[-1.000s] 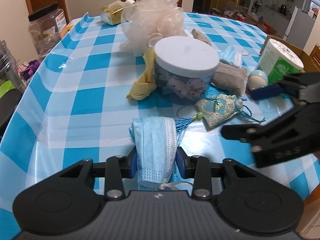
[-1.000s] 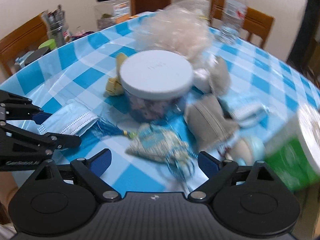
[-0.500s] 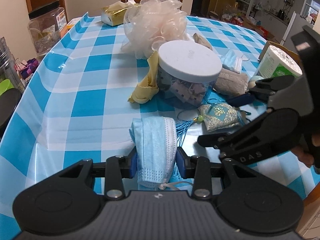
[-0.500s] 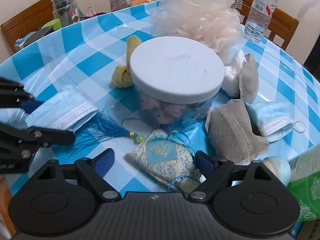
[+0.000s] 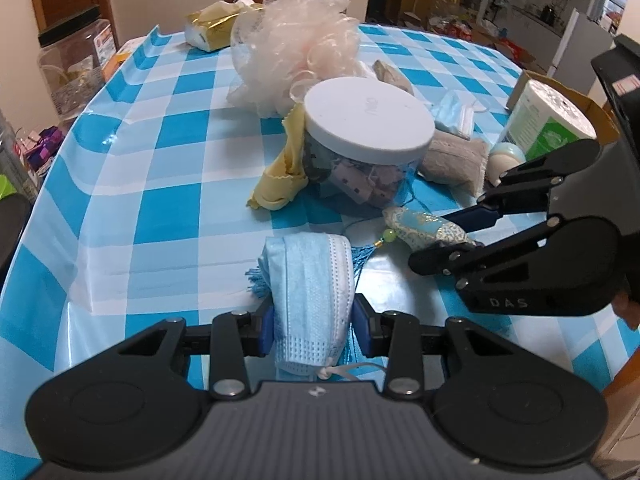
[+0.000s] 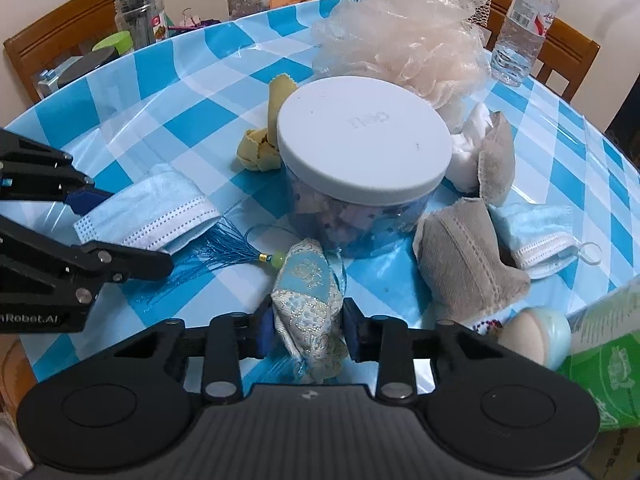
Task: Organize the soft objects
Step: 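Carry the sachet into the cardboard box and open the right tool while the left carries the mask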
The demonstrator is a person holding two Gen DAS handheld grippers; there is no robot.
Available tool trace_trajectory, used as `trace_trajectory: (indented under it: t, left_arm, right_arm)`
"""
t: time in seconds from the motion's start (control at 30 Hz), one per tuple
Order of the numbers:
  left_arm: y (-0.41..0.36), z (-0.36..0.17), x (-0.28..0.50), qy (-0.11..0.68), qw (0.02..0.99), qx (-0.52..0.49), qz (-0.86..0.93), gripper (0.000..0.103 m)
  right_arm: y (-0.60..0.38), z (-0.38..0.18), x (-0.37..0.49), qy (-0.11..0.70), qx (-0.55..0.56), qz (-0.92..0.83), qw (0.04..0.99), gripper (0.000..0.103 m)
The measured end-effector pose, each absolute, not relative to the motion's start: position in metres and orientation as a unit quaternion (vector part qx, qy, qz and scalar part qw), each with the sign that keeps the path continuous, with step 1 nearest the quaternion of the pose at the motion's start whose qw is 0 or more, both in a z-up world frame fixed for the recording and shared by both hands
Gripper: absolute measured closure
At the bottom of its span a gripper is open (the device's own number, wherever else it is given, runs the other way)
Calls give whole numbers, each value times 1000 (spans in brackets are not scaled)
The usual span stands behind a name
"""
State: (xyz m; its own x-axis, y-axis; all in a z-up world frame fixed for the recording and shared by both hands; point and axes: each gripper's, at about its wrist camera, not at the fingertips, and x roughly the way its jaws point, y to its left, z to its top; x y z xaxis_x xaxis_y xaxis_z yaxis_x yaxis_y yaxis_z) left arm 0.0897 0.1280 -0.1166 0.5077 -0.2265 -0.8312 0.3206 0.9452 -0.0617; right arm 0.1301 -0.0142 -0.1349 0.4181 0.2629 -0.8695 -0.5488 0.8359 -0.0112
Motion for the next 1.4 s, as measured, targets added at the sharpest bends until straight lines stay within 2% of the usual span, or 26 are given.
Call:
trace_trajectory:
  t: [0.27,0.63,1.03,1.4]
  left_arm:
    - [124,-99,88,466,867,74,-161,66]
    - [93,-51,69,473,851,104,-204,66]
    - [21,-7,60,448,842,123,-275,66]
    - [-54,0,61,421,840,131,-318,66]
  right_arm:
    - [-32,-115,117,477,-131,251,832,66]
    - [-79,-52,86,457,-132,278,834,66]
    - [-176,0,57,444,-102,222,862,66]
    - [-266,24,51,427,-107,154,885,66]
